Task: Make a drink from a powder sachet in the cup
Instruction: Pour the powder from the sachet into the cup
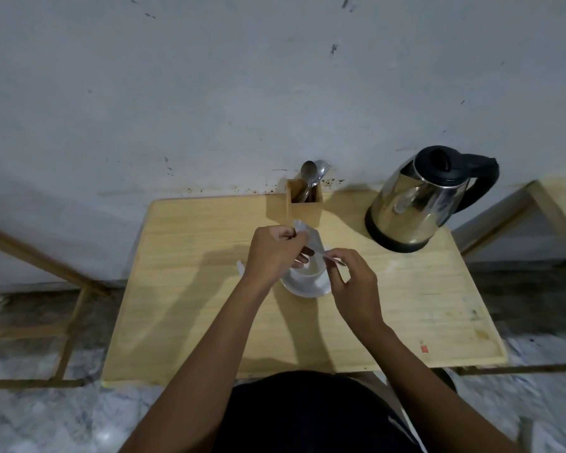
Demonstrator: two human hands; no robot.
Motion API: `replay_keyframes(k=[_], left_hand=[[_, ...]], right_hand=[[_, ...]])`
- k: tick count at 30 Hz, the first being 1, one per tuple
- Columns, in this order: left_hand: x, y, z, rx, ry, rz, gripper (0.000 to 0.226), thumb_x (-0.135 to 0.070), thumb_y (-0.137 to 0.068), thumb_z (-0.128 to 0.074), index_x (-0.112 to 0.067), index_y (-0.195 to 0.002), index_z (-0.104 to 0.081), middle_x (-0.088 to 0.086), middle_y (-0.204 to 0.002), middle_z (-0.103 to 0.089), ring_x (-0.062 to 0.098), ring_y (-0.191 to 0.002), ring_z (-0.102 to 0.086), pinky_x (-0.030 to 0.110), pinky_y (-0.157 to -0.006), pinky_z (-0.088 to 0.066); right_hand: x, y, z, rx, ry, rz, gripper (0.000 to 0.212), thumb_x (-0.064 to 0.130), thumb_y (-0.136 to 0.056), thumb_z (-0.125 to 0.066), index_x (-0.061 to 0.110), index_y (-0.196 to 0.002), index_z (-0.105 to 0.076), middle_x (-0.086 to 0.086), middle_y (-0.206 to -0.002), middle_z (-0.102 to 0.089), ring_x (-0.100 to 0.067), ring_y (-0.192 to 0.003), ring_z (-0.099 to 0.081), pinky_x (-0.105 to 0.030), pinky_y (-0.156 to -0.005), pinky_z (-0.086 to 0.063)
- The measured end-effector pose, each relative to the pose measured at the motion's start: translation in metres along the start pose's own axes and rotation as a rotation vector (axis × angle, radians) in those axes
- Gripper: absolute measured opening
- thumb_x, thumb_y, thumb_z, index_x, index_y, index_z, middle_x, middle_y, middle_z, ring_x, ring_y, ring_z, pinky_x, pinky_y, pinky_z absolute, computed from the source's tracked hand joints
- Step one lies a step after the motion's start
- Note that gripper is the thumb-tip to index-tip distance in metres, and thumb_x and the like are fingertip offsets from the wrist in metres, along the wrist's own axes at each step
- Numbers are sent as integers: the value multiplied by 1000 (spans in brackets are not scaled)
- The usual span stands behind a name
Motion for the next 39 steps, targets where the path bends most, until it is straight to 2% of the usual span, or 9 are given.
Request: replay_keyframes(k=[5,7,9,14,18,22,28,33,39], left_hand=[[19,-6,9,-18,-31,16,40,-46,-87,-60,-9,-83,-72,7,-74,-75,16,-59,-65,32,-64,-57],[38,-15,18,-86,-121,-15,34,-44,-87,-59,-13,-87,-72,0,-80,-74,13,-69,-66,33,-70,-54],[61,-21,21,-69,-280,1,34,-41,-87,-61,-16,-108,-68,-3,-98,-70,15,-92,-65,30,-80,-48],[100,-28,10,70,-564,-10,47,-36,-89,-59,-13,-130,-54,5,-132,-60,23,-119,-56,27,-92,-38],[102,-30,5,49,-617,-70,31,-31,-93,-56,-16,-119,-63,5,-118,-69,26,-97,-65,24,-79,-35],[99,-31,5,37,-593,-112,26,-26,-93,-56,-15,-114,-67,7,-112,-71,27,-90,-66,27,-76,-38],[102,-34,6,80,-549,-177,22,-16,-92,-57,-7,-109,-68,7,-100,-70,22,-82,-62,11,-70,-27],[105,-41,4,143,-520,-197,18,-6,-90,-56,-21,-79,-56,14,-76,-63,18,-71,-54,26,-69,-42],[106,-44,5,166,-487,-202,19,-7,-90,-56,-22,-78,-51,2,-79,-56,15,-76,-53,38,-75,-48]], right_hand=[[-13,0,10,7,-81,-164,10,9,-92,-65,19,-92,-64,12,-85,-67,1,-81,-61,-12,-71,-44],[-25,0,10,55,-60,-253,9,17,-91,-66,10,-85,-62,-3,-76,-66,-12,-73,-60,-24,-64,-47],[-36,-2,12,86,-17,-291,18,21,-91,-66,5,-84,-59,-14,-74,-63,-23,-71,-57,-33,-64,-46],[-36,-15,14,124,-14,-303,16,14,-88,-69,19,-102,-61,8,-84,-69,5,-78,-61,-8,-63,-45],[-38,-26,5,231,44,-303,27,22,-94,-62,26,-120,-57,9,-89,-69,-2,-80,-63,-20,-67,-49],[-41,-33,-1,336,224,-253,18,33,-99,-49,23,-108,-61,-2,-88,-72,-21,-81,-65,-39,-68,-52],[-46,-47,-5,384,306,-171,14,29,-95,-57,17,-97,-65,5,-85,-63,-15,-81,-59,-34,-68,-46],[-41,-57,3,355,175,-235,35,23,-88,-70,27,-119,-54,4,-85,-68,-12,-78,-60,-28,-68,-46],[-33,-66,3,341,178,-162,32,22,-85,-73,20,-114,-60,-4,-84,-71,-17,-78,-64,-29,-70,-49]])
Point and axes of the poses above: each hand's wrist, its own y-axis away from the middle knuckle, its own z-axis out of the back of the hand, x = y × z, the point moved 5 cm from there along -y, towards the middle knuckle
